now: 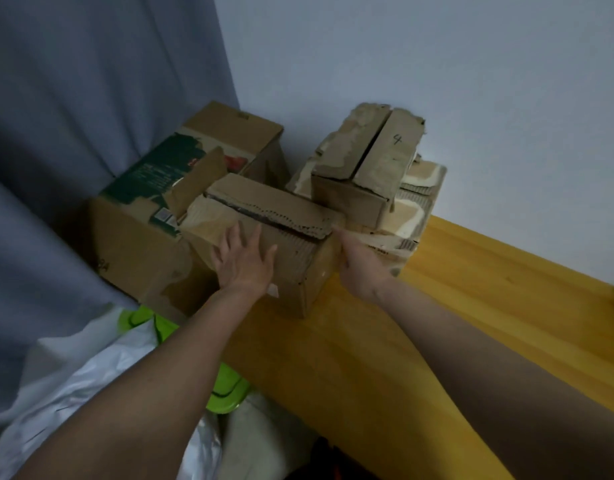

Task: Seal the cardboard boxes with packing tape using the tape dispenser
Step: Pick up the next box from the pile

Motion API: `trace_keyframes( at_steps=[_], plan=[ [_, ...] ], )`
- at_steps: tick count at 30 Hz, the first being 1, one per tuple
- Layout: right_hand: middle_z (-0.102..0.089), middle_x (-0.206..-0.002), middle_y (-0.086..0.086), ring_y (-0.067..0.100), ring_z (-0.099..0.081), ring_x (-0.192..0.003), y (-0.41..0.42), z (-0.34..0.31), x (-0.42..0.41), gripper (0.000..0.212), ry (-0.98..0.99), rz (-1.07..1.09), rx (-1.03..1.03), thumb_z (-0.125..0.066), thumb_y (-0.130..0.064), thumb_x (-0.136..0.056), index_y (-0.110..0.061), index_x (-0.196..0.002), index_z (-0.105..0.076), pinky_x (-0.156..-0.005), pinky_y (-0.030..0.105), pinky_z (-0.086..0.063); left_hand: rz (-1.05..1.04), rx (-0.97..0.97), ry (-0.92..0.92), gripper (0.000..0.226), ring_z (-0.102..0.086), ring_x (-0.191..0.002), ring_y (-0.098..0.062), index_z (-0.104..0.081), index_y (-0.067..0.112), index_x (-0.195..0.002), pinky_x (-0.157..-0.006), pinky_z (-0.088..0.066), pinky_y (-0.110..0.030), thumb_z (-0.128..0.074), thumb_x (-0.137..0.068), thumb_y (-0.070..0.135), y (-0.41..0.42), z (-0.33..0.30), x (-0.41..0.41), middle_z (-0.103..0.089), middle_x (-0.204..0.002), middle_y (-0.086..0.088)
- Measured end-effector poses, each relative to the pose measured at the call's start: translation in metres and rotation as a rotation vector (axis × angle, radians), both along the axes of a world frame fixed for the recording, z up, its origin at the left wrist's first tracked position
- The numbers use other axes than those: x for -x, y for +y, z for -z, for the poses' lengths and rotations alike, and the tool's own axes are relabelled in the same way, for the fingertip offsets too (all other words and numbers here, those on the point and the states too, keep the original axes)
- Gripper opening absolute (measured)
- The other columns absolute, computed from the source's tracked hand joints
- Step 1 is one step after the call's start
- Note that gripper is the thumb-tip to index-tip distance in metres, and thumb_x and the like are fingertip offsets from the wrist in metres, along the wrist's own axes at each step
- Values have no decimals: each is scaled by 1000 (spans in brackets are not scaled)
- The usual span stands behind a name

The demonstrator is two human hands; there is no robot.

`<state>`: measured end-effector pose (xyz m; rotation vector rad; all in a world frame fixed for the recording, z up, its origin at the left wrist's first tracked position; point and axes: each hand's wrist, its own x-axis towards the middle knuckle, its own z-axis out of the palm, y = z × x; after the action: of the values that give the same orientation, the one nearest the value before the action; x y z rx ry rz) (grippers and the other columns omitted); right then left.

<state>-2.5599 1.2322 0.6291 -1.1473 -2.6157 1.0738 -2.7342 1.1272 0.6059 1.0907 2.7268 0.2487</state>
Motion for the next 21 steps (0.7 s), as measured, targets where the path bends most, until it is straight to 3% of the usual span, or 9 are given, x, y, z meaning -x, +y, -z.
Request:
trace_keyframes(
  at_steps=[3, 6, 8, 15, 21],
  plan=[
    [4, -161, 5, 25, -11, -146, 0, 0, 23, 77, 7, 63, -6, -48, 5, -90, -26, -152, -12, -109, 23, -22, -63, 10, -17, 67, 0, -147, -29, -12, 30, -153, -118, -5, -52, -31, -96, 59, 3, 7, 22, -2, -161, -6],
    [8, -160, 2, 28, 2, -147, 3, 7, 40, 57, -68, 30, -29, -46, -25, -99, -26, -150, -21, -119, 42, -14, -125, 16, -16, 72, -2, -147, -31, -12, 27, -154, -118, -7, -53, -33, -94, 63, 8, 8, 48, -3, -161, -9],
    [8, -160, 3, 30, 6, -147, 6, 16, 45, 55, -147, 4, -11, -41, -38, -99, -23, -149, -25, -120, 45, -8, -156, 29, -23, 77, -1, -147, -32, -12, 25, -154, -118, -8, -54, -35, -92, 66, 11, 9, 65, -3, -161, -9],
    [9, -160, -4, 26, 3, -147, 4, 35, 38, 54, -115, -3, -65, -39, -42, -99, -27, -149, -26, -119, 41, -8, -217, -32, -85, 102, -5, -145, -33, -7, 20, -154, -117, -14, -51, -51, -79, 74, 18, 10, 98, -10, -159, -11],
    [-4, -160, -2, 26, -9, -146, -2, 35, 25, 48, -61, 57, -120, -39, -39, -99, -20, -143, -36, -119, 42, -18, -200, 33, 4, 101, -19, -132, -38, -18, 20, -152, -108, -26, -45, -41, -76, 82, 15, 19, 81, -26, -144, -16]
  ],
)
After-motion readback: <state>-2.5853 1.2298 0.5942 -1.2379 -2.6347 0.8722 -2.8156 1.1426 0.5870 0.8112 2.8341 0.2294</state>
